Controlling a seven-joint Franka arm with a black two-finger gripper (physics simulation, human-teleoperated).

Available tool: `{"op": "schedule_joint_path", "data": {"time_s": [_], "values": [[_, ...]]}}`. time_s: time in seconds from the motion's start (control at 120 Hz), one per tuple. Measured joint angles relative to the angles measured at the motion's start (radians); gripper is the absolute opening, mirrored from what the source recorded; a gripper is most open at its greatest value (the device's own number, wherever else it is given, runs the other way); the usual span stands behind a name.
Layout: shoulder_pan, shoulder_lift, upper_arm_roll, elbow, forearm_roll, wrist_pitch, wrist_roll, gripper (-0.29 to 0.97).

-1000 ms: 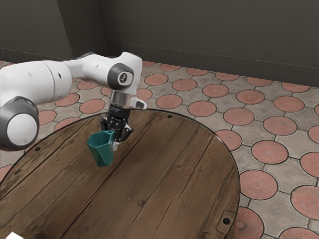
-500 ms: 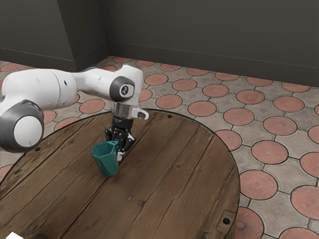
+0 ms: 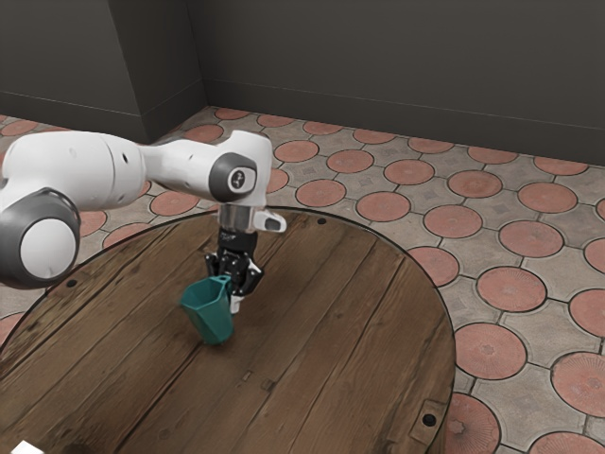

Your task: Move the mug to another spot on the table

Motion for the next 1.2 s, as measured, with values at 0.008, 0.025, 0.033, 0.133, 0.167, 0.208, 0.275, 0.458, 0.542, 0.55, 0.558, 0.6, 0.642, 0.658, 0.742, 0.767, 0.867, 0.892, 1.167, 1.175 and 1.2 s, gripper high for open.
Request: {"op": "schedule_joint_path", "data": {"time_s": [0.008,0.025,0.033,0.133,0.167,0.208,0.275,0.458,0.542,0.55,0.558,0.6,0.642,0.658,0.742,0.767,0.867,0.892,1.167,1.175,1.2], "values": [[0.001,0.0,0.0,0.0,0.0,0.001,0.0,0.05],[0.001,0.001,0.0,0.001,0.001,0.003,0.0,0.05],[0.002,0.001,0.0,0.002,0.001,0.004,0.0,0.05],[0.008,0.002,0.0,0.003,0.004,0.015,0.0,0.05],[0.009,0.002,0.001,0.002,0.005,0.018,-0.001,0.05],[0.009,0.002,0.003,0.002,0.005,0.021,-0.001,0.05],[0.009,0.002,0.005,0.002,0.006,0.024,-0.001,0.05],[0.011,0.002,0.011,-0.001,0.006,0.029,-0.001,0.05],[0.011,0.004,0.018,-0.006,0.003,0.032,-0.001,0.06],[0.011,0.005,0.018,-0.007,0.002,0.033,-0.001,0.06],[0.011,0.005,0.018,-0.007,0.002,0.033,-0.001,0.06],[0.011,0.007,0.019,-0.016,0.0,0.039,-0.001,0.06],[0.01,0.008,0.02,-0.021,-0.001,0.045,-0.001,0.07],[0.01,0.008,0.02,-0.024,-0.001,0.048,-0.001,0.07],[0.01,0.007,0.02,-0.031,-0.003,0.06,-0.001,0.1],[0.01,0.007,0.02,-0.032,-0.004,0.063,-0.001,0.13],[0.01,0.005,0.02,-0.033,-0.009,0.07,-0.001,0.31],[0.01,0.004,0.02,-0.033,-0.012,0.071,-0.001,0.35],[-0.035,0.0,0.019,-0.014,-0.039,0.099,-0.001,0.57],[-0.036,0.001,0.019,-0.01,-0.039,0.102,-0.001,0.57],[-0.038,0.002,0.017,0.0,-0.038,0.113,0.0,0.58]]}}
